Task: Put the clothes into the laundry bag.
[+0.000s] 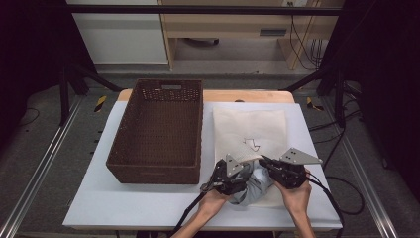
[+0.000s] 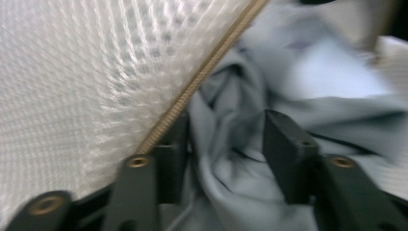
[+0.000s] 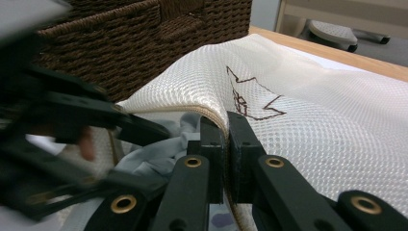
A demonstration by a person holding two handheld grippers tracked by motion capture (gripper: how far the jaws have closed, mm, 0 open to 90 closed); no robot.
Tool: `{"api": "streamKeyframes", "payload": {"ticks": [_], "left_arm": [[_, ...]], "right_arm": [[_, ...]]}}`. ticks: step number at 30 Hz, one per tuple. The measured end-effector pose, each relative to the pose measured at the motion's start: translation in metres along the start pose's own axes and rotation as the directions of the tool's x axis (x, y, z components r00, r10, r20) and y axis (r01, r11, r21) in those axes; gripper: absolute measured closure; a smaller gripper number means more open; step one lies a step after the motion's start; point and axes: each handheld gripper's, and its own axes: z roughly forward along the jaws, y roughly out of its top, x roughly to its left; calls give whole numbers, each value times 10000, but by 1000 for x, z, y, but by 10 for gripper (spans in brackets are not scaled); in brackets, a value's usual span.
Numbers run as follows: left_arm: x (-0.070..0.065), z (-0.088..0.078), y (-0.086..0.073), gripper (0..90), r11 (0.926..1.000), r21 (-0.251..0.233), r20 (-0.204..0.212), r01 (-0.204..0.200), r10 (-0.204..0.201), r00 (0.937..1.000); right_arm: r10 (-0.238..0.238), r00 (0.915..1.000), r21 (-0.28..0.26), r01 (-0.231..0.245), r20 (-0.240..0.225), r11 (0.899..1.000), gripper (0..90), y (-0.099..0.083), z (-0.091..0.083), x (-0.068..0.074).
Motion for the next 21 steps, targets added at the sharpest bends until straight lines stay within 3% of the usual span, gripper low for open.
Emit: {"api": "streamKeyframes", "payload": {"ticks": [5, 8, 11, 14, 17, 21], "left_arm": [[-9, -21, -8, 363, 10000, -22, 380, -26, 27, 9993], [-13, -12, -17, 362, 9982, 496, -48, -330, 333, 9994], [-12, 0, -22, 373, 9941, 1074, -15, -153, 156, 9999], [-16, 9, -26, 452, 9904, 1331, -471, -366, 432, 9980], [-15, 13, -25, 600, 9896, 1363, -932, -463, 594, 9939], [-7, 12, -20, 764, 9887, 1475, -770, -275, 392, 9963]], "right_arm": [[49, 9999, -20, -49, 102, 10000, 866, 0, -1, -1], [-3, 9999, -29, 3, 105, 10000, 866, 0, 0, 0], [-48, 9999, 21, 48, 107, 10000, 866, 0, 0, 0], [-68, 9999, 37, 68, 75, 10000, 865, 0, 0, 0], [-27, 10000, 95, 26, 88, 10000, 866, 0, 0, 0], [0, 10000, 78, -1, 43, 10000, 866, 0, 0, 0]]}}
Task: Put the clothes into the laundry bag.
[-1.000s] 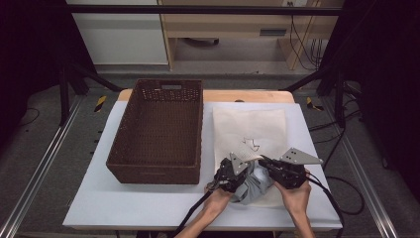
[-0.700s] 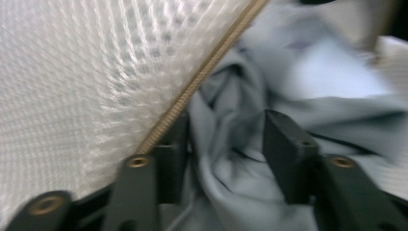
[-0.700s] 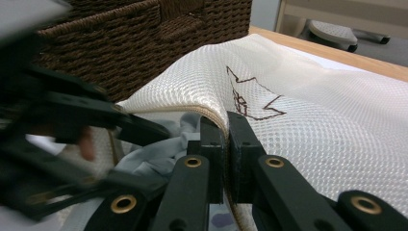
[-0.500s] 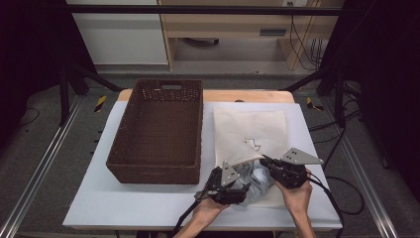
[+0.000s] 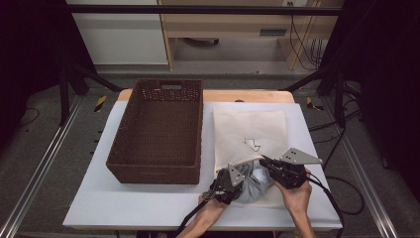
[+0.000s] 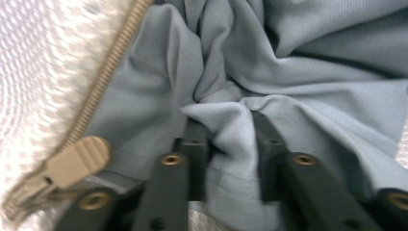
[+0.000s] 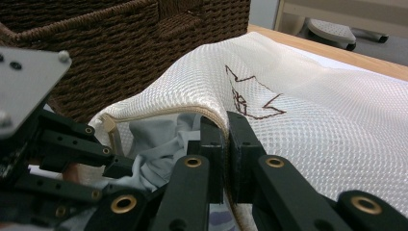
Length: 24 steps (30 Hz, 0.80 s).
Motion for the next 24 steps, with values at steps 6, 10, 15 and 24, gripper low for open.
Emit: {"api": "streamKeyframes", "payload": {"ticks": [6, 10, 15, 24], "left_arm": [[7, -11, 17, 797, 9967, -794, -133, 159, -170, 9998], [9, -8, 32, 799, 9936, -1126, -592, 57, -125, 9982], [11, 16, 29, 788, 9942, -1063, -994, 146, -252, 9947], [12, 9, 20, 564, 9938, -1096, -276, 201, -233, 9993]], "right_arm": [[15, 10000, -36, -15, -64, 10000, 866, 0, 0, 0], [-12, 9999, -152, 11, -101, 9999, 868, 1, -1, 0], [33, 9999, -103, -35, -143, 9999, 867, 0, 0, 1], [26, 9998, 94, -24, -192, 10000, 868, -1, 2, 1]]}}
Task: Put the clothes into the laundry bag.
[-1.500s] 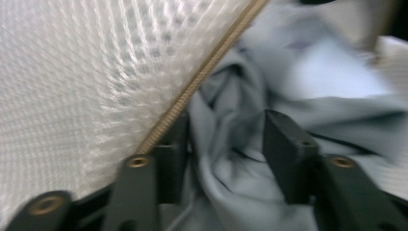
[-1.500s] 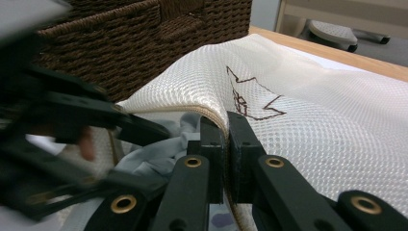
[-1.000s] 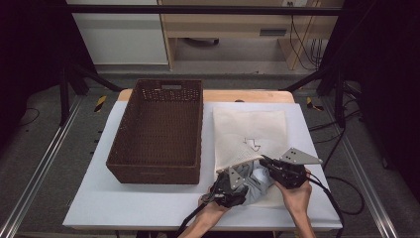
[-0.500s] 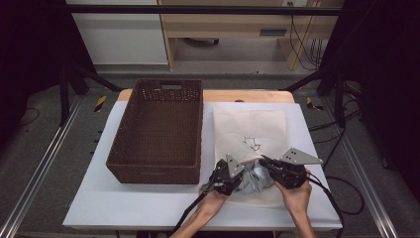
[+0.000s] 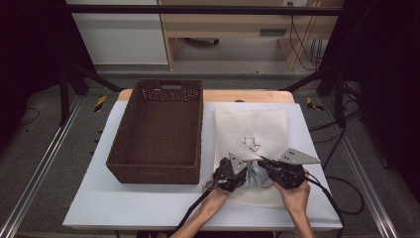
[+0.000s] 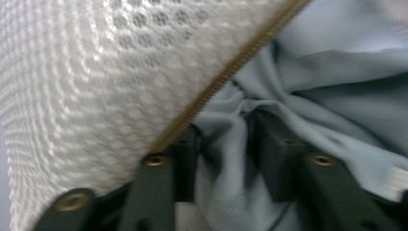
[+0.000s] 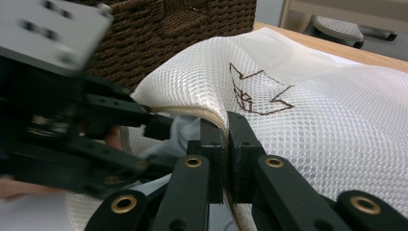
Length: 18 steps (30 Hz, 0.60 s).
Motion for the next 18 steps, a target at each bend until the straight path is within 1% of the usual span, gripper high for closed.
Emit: {"api": "streamKeyframes", "payload": {"ticks": [2, 3, 4, 6, 8, 10, 11, 13, 14, 15, 16, 17, 18], "left_arm": [[1, -12, 1, 501, 9996, -229, 571, 149, -136, 9983], [0, -17, 1, 464, 9995, -315, 660, 103, -83, 9978], [-1, -24, 2, 451, 9991, -419, 740, -5, 36, 9973], [-3, -34, 2, 412, 9983, -580, 1043, -30, 90, 9945], [-6, -39, 1, 390, 9981, -597, 1183, -170, 240, 9927], [-10, -37, 0, 354, 9989, -289, 1278, -357, 391, 9910], [-13, -32, -2, 353, 9989, 38, 1287, -465, 457, 9906], [-16, -23, -6, 352, 9973, 467, 1200, -558, 499, 9915], [-16, -19, -7, 355, 9968, 603, 1178, -528, 454, 9920], [-17, -14, -8, 361, 9956, 797, 1161, -490, 395, 9925], [-18, -8, -10, 374, 9936, 985, 1058, -543, 438, 9934], [-19, -4, -11, 397, 9922, 1096, 921, -589, 488, 9946], [-20, -1, -12, 443, 9914, 1153, 800, -622, 532, 9954]], "right_arm": [[28, 10000, -50, -28, 47, 10000, 869, 0, -1, -1], [42, 10000, -51, -41, 67, 10000, 869, 1, -2, -1], [39, 10000, -58, -39, 83, 10000, 869, 1, -2, -1], [49, 9999, -90, -48, 102, 9999, 869, 1, -2, -2], [42, 9999, -85, -41, 110, 10000, 869, 1, -2, -2], [55, 9999, -52, -55, 107, 10000, 869, 1, -2, -1], [47, 9999, -51, -46, 103, 10000, 869, 1, -2, -1], [70, 9999, -54, -70, 105, 10000, 868, 1, -2, -1], [81, 9999, -51, -81, 89, 10000, 868, 1, -2, -1], [62, 9999, -44, -62, 95, 10000, 868, 1, -2, -1], [64, 9999, -42, -64, 92, 10000, 868, 1, -2, -1], [66, 9999, -40, -66, 78, 10000, 868, 1, -2, -1], [60, 10000, -27, -59, 69, 10000, 868, 1, -1, -1]]}}
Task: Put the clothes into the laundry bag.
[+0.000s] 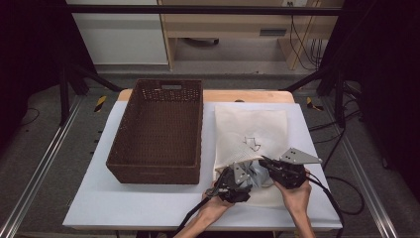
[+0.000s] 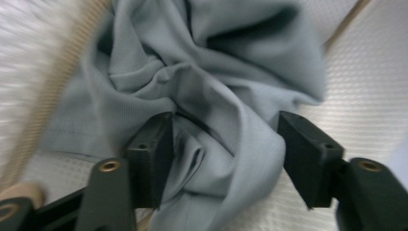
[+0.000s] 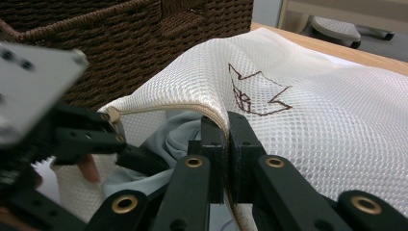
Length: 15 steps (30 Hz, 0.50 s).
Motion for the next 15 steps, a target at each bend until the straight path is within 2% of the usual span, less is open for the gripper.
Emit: {"api": "streamKeyframes", "payload": {"ticks": [2, 3, 5, 6, 10, 14, 15], "left_arm": [[-1, 2, 0, 536, 10000, 1, -209, 31, -31, 9998], [0, 2, 2, 603, 9999, -23, -133, 155, -155, 9998], [2, 1, 5, 756, 9999, 56, -374, 130, -127, 9992], [2, 1, 7, 798, 9999, 71, -439, 150, -147, 9989], [5, -1, 16, 830, 9979, -503, -629, 409, -441, 9970], [6, 9, 24, 831, 9970, -685, -1091, 372, -445, 9930], [7, 12, 24, 830, 9975, -578, -1161, 398, -463, 9922]], "right_arm": [[14, 10000, 16, -14, -9, 10000, 868, 0, 0, 1], [4, 10000, 14, -4, -12, 10000, 868, 0, 1, 1], [26, 10000, 10, -26, -19, 10000, 868, 0, 0, 0], [26, 10000, 2, -26, -22, 10000, 868, 0, 0, 0], [58, 10000, -12, -58, -41, 10000, 869, 0, 0, 0], [82, 9999, -37, -82, -83, 10000, 869, 0, 0, 1], [85, 9999, -38, -86, -80, 10000, 869, 0, 0, 1]]}}
